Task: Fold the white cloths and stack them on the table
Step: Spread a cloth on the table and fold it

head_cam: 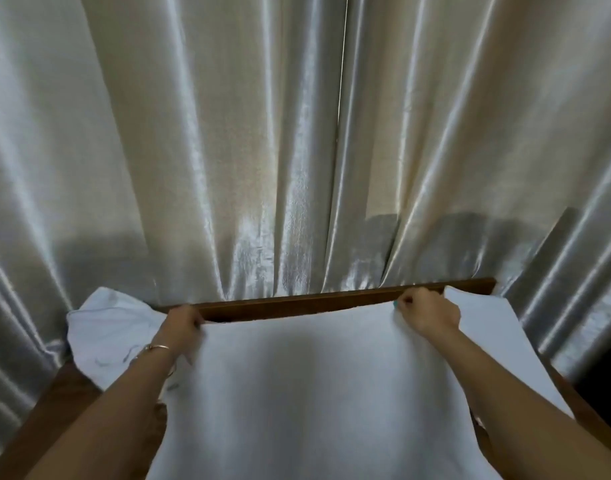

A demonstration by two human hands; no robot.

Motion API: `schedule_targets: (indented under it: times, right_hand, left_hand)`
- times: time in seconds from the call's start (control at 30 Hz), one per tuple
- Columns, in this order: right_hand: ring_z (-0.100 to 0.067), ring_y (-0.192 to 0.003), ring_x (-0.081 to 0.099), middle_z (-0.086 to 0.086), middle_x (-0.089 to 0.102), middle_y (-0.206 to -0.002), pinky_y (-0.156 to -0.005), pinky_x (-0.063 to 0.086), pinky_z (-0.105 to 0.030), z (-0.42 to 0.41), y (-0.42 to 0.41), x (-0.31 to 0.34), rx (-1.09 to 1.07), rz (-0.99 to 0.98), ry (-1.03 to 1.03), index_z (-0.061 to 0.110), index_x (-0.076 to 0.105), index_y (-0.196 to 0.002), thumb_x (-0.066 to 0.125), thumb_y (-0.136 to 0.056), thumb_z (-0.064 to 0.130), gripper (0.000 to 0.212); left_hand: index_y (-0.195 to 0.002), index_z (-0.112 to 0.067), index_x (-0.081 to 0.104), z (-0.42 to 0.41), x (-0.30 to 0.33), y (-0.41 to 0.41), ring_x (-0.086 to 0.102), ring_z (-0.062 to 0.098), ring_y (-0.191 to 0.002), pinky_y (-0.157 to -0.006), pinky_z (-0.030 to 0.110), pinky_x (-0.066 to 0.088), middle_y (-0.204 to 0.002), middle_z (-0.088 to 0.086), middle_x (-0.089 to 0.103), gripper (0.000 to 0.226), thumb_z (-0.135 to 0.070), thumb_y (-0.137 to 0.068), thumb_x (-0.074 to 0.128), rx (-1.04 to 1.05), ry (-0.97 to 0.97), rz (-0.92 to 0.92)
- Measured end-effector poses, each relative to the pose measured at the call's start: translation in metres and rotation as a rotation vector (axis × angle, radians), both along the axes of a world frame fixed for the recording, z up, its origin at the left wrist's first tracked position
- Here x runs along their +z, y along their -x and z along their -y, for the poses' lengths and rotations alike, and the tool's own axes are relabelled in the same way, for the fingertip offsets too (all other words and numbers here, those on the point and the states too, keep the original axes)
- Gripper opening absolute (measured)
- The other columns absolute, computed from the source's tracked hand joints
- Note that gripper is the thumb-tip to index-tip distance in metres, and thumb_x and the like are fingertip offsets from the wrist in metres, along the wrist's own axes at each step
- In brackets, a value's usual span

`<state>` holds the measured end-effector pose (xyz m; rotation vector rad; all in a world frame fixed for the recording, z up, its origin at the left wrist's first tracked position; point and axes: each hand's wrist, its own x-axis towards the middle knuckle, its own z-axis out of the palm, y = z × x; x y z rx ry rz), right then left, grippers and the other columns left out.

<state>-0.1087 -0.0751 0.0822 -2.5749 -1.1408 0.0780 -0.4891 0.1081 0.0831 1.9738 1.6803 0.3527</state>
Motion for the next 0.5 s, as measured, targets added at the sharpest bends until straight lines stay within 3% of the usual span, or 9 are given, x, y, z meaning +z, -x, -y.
schedule_targets:
  times: [0.07,0.13,0.2,0.27,0.4,0.5]
  right_hand:
    - [-0.026,-0.096,0.065,0.003,0.071,-0.102,-0.067,0.04,-0.03,-0.019,-0.003,-0.017,0.009,0.047,0.042,0.035,0.068,-0.1,0.047,-0.093,0.038,0.022]
    - [-0.026,-0.091,0.066,0.002,0.071,-0.099,-0.066,0.041,-0.031,-0.038,-0.009,-0.032,0.004,0.051,0.083,0.033,0.068,-0.102,0.046,-0.094,0.036,0.023]
    - [-0.025,-0.086,0.066,0.002,0.07,-0.095,-0.065,0.041,-0.03,-0.058,-0.014,-0.047,-0.003,0.056,0.121,0.03,0.067,-0.1,0.046,-0.095,0.036,0.023]
    - [-0.024,-0.085,0.067,0.001,0.07,-0.094,-0.065,0.042,-0.029,-0.078,-0.018,-0.061,-0.002,0.058,0.138,0.026,0.067,-0.1,0.047,-0.096,0.036,0.023]
    - [-0.027,-0.098,0.065,-0.005,0.067,-0.107,-0.074,0.048,-0.033,-0.118,-0.032,-0.084,0.0,-0.014,0.187,0.018,0.061,-0.107,0.049,-0.097,0.038,0.026]
    - [-0.024,-0.095,0.065,-0.003,0.065,-0.105,-0.076,0.051,-0.032,-0.135,-0.039,-0.099,-0.006,0.002,0.247,0.018,0.061,-0.107,0.05,-0.096,0.042,0.028]
  left_hand:
    - [-0.066,-0.006,0.057,-0.017,-0.029,-0.002,0.049,0.03,-0.08,-0.088,0.04,0.046,-0.082,0.02,0.056,0.014,-0.01,-0.078,0.051,0.013,-0.099,-0.053]
    - [-0.072,-0.003,0.06,-0.038,-0.056,-0.006,0.052,0.029,-0.078,-0.079,0.036,0.042,-0.089,0.023,0.063,0.012,-0.005,-0.082,0.053,0.024,-0.071,-0.014]
    - [-0.081,-0.002,0.063,-0.058,-0.077,-0.009,0.058,0.035,-0.089,-0.082,0.036,0.044,-0.099,0.027,0.065,0.009,-0.001,-0.085,0.056,-0.002,-0.029,-0.032]
    - [-0.093,-0.007,0.064,-0.076,-0.095,-0.011,0.06,0.03,-0.098,-0.087,0.032,0.044,-0.105,0.019,0.065,0.01,-0.007,-0.087,0.056,-0.098,-0.024,-0.154]
    - [-0.09,-0.024,0.049,-0.109,-0.118,-0.021,0.061,0.021,-0.102,-0.087,0.026,0.044,-0.111,0.01,0.066,0.01,-0.015,-0.089,0.052,-0.214,-0.02,-0.285]
    - [-0.081,-0.032,0.046,-0.129,-0.129,-0.029,0.061,0.02,-0.104,-0.088,0.025,0.044,-0.113,0.008,0.065,0.016,-0.02,-0.091,0.052,-0.246,0.003,-0.323]
